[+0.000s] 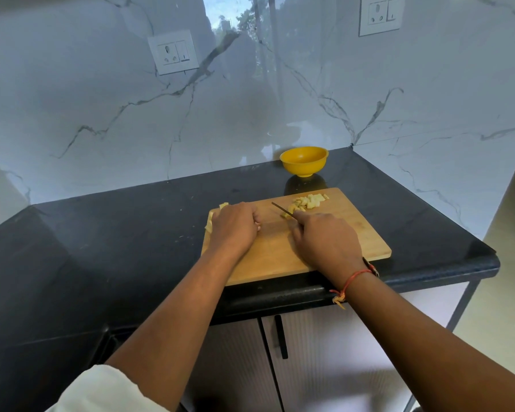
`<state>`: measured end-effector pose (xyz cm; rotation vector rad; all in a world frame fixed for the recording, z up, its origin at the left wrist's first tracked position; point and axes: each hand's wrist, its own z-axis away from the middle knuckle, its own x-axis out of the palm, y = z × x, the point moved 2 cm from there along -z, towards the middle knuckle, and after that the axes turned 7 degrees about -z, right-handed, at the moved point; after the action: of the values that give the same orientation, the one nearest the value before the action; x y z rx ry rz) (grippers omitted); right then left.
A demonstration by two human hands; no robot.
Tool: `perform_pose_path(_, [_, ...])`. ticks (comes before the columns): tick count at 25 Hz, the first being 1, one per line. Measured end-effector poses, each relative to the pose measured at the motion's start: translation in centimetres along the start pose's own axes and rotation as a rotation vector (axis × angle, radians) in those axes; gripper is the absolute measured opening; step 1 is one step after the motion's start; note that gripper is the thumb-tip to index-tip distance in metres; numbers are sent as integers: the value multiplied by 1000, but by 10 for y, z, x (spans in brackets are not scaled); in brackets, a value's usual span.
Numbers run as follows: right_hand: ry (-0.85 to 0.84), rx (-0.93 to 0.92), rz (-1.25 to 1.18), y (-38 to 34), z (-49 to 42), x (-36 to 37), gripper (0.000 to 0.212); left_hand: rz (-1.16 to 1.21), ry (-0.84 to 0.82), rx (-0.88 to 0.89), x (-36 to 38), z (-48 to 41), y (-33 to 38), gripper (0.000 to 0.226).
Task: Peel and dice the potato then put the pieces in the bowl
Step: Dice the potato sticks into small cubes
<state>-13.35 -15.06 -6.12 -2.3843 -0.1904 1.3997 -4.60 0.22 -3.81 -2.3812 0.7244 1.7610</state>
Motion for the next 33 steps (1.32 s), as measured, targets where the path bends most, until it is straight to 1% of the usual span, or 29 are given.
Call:
perform_pose_path(4, [11,-6,5,1,-1,3,34,59,-27,-20,7,-4,1,18])
perform_pose_path(9, [12,-1,-1,1,-1,3,34,135,-117,18,15,-9,2,23])
perform_pose_path(15, [3,4,5,-2,0,1,31,285,-33,45,22,-13,8,17])
perform_pose_path(16, [-6,3,4,-2,0,0,31,283,-11,42,24,-14,6,16])
perform_pose_path(19, [-47,6,-2,-2,-2,-2,31,177,68,38,29,-12,2,8])
perform_pose_path(22, [-106,46,-33,-4,-4,-5,36,152,123,37,27,-9,2,9])
perform_pose_path(26, [-140,61,-63,-12,0,-9,35,127,130,18,29,-9,1,13])
perform_pose_path(33, [-185,57,-42,-16,-6,-4,34,110,103,37,30,-12,0,15])
